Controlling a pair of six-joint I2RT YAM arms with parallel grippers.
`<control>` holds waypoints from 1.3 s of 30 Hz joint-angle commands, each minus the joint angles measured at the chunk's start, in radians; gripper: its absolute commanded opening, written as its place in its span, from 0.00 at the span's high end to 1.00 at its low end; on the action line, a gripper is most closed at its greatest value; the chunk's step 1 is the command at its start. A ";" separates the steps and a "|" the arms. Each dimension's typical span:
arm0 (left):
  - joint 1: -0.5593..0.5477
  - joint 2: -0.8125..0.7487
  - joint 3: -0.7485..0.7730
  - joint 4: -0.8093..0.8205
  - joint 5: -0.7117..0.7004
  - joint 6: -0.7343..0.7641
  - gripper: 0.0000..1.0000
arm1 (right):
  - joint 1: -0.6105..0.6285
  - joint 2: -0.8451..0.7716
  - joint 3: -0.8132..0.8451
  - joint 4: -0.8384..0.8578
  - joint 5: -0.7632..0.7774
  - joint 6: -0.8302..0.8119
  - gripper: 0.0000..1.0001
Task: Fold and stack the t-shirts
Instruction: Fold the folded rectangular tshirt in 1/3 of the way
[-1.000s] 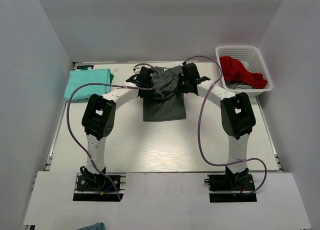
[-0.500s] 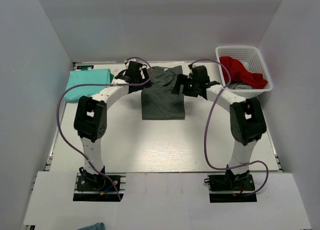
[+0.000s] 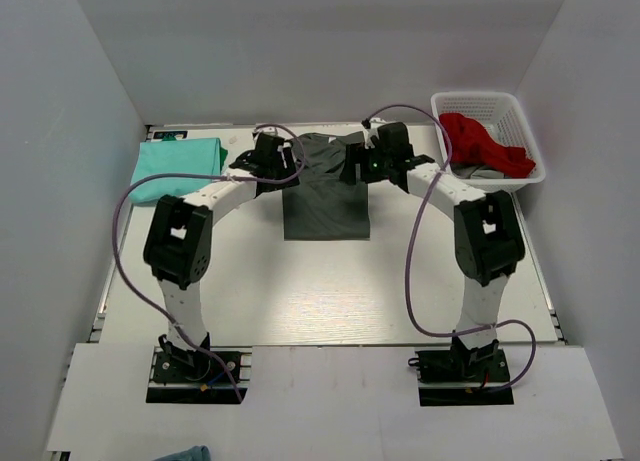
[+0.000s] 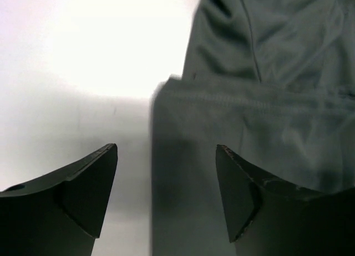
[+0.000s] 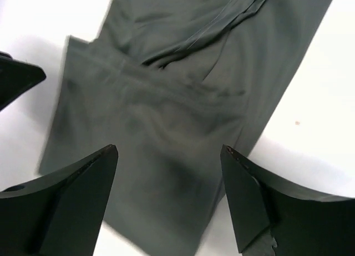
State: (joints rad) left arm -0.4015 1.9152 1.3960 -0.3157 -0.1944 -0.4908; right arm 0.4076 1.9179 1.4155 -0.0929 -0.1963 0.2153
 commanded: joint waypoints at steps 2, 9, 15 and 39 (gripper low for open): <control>0.003 0.117 0.130 -0.006 -0.039 0.023 0.27 | -0.007 0.124 0.163 -0.062 0.024 -0.122 0.22; 0.003 0.208 0.202 0.021 -0.069 0.032 0.38 | -0.007 0.254 0.302 -0.091 0.069 -0.157 0.32; 0.003 0.248 0.215 0.007 -0.059 0.032 0.43 | -0.007 0.312 0.339 -0.102 0.115 -0.160 0.32; -0.016 -0.073 -0.120 0.385 0.073 0.093 1.00 | -0.003 0.080 0.094 0.054 0.077 -0.039 1.00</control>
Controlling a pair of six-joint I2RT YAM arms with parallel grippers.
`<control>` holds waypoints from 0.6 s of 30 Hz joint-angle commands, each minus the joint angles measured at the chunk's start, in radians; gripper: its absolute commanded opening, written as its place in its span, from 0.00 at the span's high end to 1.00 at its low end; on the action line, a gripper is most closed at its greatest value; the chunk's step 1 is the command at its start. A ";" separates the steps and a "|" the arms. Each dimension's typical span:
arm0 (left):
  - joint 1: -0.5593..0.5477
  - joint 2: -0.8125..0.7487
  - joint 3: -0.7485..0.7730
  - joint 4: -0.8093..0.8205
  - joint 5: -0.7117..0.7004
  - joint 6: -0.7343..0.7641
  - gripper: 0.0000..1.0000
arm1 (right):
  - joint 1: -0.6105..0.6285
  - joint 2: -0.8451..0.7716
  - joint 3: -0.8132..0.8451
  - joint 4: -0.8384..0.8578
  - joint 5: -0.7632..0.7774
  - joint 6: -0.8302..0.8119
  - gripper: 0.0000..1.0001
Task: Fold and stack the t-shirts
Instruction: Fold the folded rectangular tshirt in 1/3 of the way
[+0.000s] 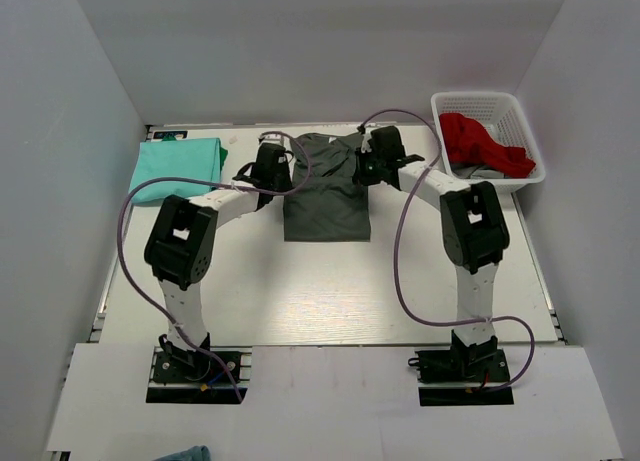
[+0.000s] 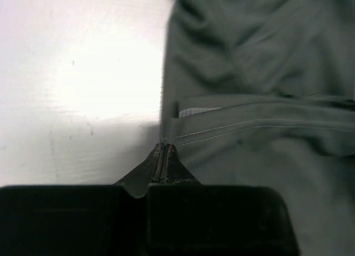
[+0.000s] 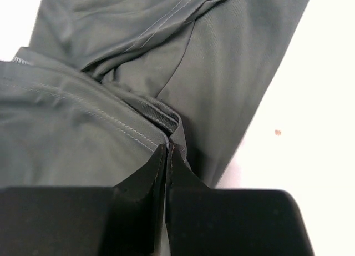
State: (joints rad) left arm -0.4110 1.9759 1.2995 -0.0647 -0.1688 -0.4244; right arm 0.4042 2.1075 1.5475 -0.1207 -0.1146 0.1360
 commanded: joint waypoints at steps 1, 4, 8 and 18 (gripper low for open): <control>-0.006 -0.134 -0.032 0.144 0.061 0.027 1.00 | -0.002 -0.131 -0.064 0.101 -0.003 0.045 1.00; -0.006 -0.144 -0.042 0.163 0.103 0.036 1.00 | -0.002 -0.162 -0.092 0.107 0.010 0.062 1.00; -0.006 -0.135 -0.042 0.177 0.115 0.036 1.00 | -0.004 -0.175 -0.098 0.104 0.046 0.070 1.00; 0.012 -0.003 0.040 0.167 0.095 0.045 1.00 | -0.024 -0.109 -0.061 0.079 0.142 0.079 1.00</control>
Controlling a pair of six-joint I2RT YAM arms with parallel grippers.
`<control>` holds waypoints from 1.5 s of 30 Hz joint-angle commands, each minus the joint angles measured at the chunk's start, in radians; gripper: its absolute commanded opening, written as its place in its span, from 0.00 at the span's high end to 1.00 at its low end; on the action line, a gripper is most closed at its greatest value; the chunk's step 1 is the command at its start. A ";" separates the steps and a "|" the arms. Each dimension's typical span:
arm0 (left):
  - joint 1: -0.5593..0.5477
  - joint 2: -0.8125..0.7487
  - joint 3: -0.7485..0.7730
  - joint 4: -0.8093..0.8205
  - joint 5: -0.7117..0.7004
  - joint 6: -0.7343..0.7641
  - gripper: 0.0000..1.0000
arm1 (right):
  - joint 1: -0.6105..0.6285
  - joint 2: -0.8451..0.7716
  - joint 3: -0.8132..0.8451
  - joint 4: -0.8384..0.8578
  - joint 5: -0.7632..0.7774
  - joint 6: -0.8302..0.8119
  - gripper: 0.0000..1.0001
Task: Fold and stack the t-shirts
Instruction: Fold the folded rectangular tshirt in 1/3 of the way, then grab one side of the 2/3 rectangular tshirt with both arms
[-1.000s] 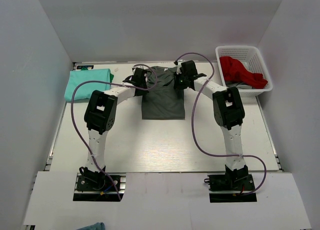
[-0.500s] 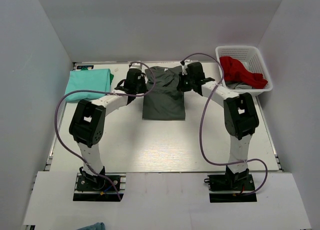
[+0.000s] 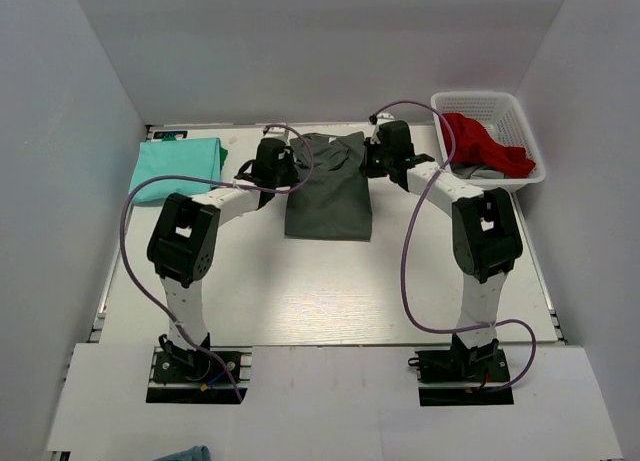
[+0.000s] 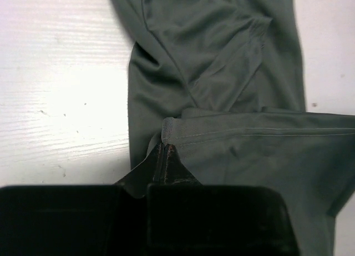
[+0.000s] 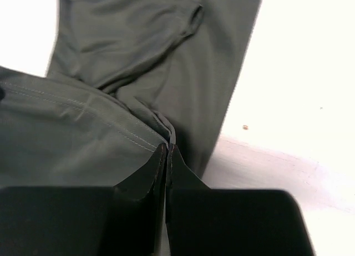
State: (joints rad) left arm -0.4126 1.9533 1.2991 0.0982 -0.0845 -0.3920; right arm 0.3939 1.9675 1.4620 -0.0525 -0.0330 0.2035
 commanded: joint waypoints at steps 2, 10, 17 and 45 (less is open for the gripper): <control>0.014 0.051 0.049 0.005 0.002 0.013 1.00 | -0.021 0.053 0.035 -0.001 0.065 0.017 1.00; 0.014 0.147 0.132 -0.018 -0.023 0.013 1.00 | -0.047 0.163 0.112 -0.010 -0.005 0.025 1.00; 0.014 0.231 0.307 -0.213 -0.084 0.001 0.77 | -0.064 0.226 0.153 -0.001 -0.033 0.025 0.73; -0.006 -0.188 -0.340 -0.241 0.097 -0.183 0.04 | -0.010 -0.299 -0.569 0.091 -0.265 0.277 0.10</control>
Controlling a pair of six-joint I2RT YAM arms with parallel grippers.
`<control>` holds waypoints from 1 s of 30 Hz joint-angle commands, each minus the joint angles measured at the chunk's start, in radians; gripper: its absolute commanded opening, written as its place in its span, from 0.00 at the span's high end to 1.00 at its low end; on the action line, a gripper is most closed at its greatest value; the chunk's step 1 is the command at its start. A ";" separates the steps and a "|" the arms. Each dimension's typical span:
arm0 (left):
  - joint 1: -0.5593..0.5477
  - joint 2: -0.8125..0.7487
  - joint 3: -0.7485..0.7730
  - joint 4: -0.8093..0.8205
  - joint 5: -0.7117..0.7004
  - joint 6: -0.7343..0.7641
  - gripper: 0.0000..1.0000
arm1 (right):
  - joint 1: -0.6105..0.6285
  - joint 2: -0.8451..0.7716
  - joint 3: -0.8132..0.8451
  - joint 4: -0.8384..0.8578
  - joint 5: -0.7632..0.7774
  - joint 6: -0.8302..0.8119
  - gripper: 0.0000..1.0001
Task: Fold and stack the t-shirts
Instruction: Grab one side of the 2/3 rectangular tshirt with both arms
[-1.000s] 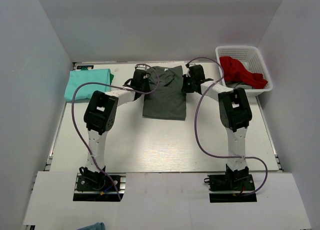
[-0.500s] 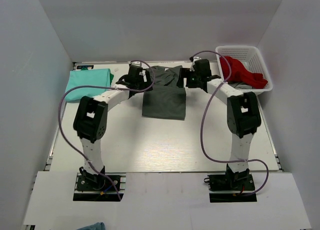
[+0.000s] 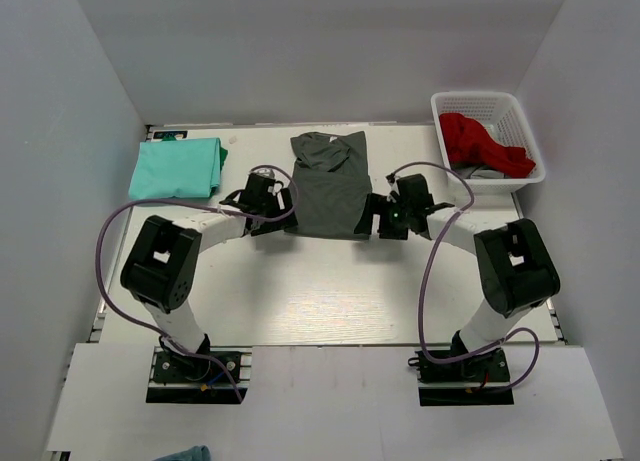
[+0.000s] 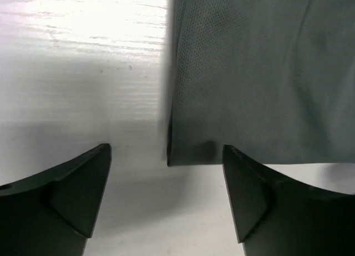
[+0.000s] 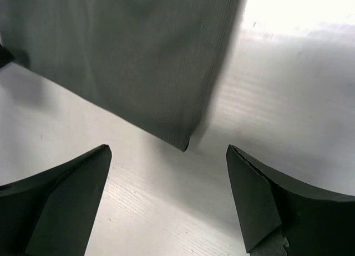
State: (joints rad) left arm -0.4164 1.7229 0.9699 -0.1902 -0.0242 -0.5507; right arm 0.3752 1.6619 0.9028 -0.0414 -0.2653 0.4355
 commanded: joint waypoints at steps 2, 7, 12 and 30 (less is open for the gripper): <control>-0.002 0.072 0.006 0.035 0.036 -0.025 0.18 | 0.010 0.041 -0.030 0.101 -0.049 0.058 0.10; -0.002 0.092 -0.002 0.034 0.036 -0.025 0.54 | 0.019 0.094 -0.038 0.144 -0.067 0.095 0.18; -0.002 0.081 -0.053 0.063 0.085 -0.025 0.61 | 0.031 0.122 -0.056 0.156 -0.083 0.109 0.24; -0.002 0.046 -0.131 -0.015 0.030 -0.052 0.55 | 0.047 0.067 -0.136 0.083 0.009 0.106 0.30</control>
State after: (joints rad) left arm -0.4149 1.7603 0.9127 -0.0269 0.0292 -0.6025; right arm 0.4129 1.7237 0.8276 0.1699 -0.3126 0.5549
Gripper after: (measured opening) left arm 0.449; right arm 0.695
